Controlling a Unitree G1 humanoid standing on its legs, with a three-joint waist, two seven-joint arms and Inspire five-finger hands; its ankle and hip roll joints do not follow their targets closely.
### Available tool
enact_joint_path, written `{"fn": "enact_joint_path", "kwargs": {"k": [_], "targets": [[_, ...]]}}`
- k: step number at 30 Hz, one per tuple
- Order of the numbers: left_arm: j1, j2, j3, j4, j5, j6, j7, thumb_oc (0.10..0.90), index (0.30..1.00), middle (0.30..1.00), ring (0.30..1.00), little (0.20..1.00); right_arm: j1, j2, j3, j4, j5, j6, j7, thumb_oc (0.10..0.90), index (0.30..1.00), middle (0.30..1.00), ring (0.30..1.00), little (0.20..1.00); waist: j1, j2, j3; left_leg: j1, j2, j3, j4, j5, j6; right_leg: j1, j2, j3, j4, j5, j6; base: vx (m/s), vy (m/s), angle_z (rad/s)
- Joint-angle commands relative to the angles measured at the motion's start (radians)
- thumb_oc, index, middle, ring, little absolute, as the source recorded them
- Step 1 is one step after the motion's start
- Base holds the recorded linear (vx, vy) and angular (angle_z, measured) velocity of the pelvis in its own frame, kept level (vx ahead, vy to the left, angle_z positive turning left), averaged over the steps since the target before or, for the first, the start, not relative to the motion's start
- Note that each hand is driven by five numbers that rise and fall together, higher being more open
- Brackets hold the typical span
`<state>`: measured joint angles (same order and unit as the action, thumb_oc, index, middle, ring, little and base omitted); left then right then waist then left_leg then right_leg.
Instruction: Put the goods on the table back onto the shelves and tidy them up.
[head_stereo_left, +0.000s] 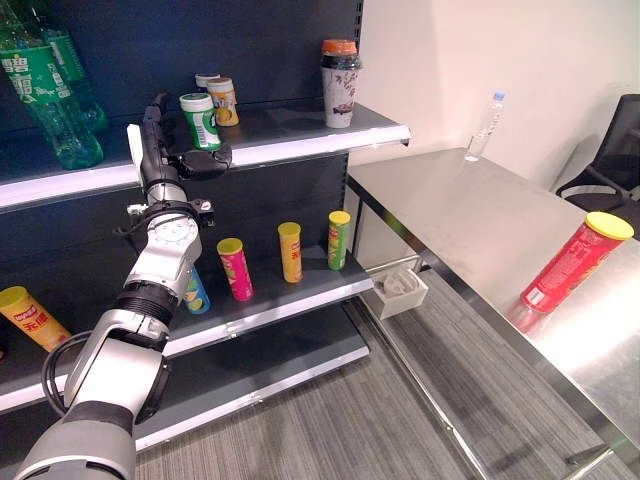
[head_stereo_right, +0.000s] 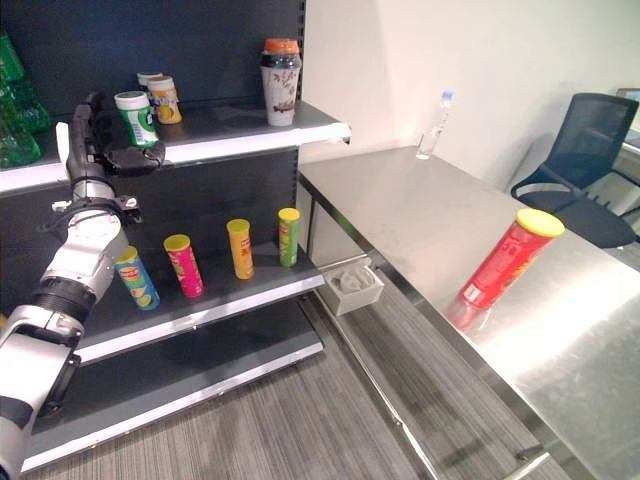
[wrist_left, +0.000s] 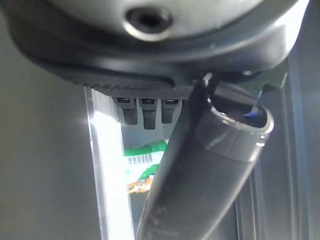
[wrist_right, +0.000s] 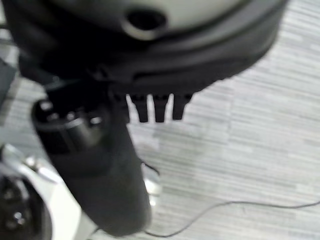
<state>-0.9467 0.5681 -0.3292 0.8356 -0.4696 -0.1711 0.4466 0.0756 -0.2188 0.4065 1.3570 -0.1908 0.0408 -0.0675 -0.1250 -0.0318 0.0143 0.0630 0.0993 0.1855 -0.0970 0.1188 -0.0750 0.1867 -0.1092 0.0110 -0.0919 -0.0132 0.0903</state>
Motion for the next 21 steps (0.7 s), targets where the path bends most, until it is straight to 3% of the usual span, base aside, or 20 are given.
{"fn": "enact_joint_path", "kwargs": {"k": [1, 21], "targets": [[-0.286, -0.039, -0.032, 0.115, 0.015, -0.031, -0.037, 0.800, 0.900, 0.900, 0.900, 0.900, -0.075, -0.080, 0.042, 0.027, 0.029, 0.001, -0.006, 0.800, 0.900, 0.900, 0.900, 0.900, -0.004, 0.090, -0.006, 0.054, 0.061, -0.017, 0.010, -0.067, -0.061, -0.085, 0.019, -0.008, 0.086, -0.042, 0.053, 0.00, 0.000, 0.00], [-0.327, -0.063, -0.040, 0.194, 0.025, -0.016, -0.060, 0.800, 0.900, 0.900, 0.900, 0.900, -0.077, -0.087, 0.017, 0.066, 0.044, 0.001, -0.004, 0.800, 0.900, 0.900, 0.900, 0.900, -0.041, 0.111, -0.001, 0.059, 0.079, 0.007, 0.010, -0.058, -0.072, -0.096, 0.035, 0.009, 0.093, -0.044, 0.047, 0.00, -0.008, -0.03]]}}
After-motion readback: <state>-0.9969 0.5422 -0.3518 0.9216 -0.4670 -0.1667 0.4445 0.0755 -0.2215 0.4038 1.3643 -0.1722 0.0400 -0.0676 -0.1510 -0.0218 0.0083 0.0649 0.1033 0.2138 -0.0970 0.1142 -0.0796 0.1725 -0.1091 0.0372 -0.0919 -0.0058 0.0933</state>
